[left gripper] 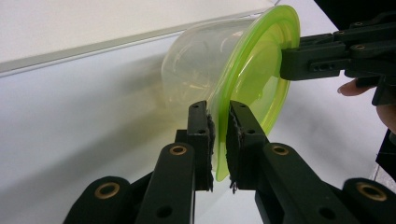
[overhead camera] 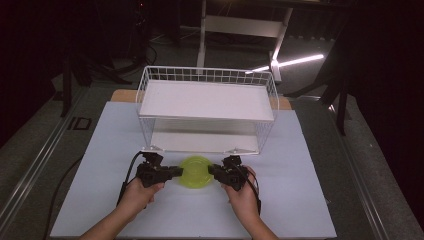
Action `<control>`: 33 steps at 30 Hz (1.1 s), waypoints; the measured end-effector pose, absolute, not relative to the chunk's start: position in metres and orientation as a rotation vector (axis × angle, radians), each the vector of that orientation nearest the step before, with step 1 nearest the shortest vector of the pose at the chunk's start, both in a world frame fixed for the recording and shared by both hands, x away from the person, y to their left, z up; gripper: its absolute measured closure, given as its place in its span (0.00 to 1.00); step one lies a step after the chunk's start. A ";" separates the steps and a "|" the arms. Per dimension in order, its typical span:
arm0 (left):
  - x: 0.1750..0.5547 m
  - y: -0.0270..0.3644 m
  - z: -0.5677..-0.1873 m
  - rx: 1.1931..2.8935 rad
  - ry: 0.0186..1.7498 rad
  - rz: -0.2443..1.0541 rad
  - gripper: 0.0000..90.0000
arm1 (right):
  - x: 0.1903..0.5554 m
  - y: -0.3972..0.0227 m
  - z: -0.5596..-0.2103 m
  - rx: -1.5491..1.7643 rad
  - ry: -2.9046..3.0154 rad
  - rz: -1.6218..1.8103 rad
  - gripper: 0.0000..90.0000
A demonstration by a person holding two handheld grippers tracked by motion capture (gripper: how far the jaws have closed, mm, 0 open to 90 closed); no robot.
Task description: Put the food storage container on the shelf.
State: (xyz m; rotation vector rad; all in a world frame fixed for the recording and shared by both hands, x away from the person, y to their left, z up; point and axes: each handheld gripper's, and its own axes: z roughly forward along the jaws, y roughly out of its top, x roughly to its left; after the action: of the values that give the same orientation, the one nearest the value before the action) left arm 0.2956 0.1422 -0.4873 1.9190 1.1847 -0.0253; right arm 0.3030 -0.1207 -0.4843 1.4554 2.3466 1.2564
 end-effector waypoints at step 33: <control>0.335 0.121 -0.482 1.847 1.079 0.201 0.90 | 0.337 -0.132 -0.467 1.479 2.203 1.240 0.88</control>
State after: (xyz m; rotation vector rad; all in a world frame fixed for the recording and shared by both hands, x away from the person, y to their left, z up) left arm 0.3353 0.1207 -0.4815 1.8468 1.0791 0.2015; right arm 0.3368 -0.1316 -0.4671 1.4791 2.2026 1.2404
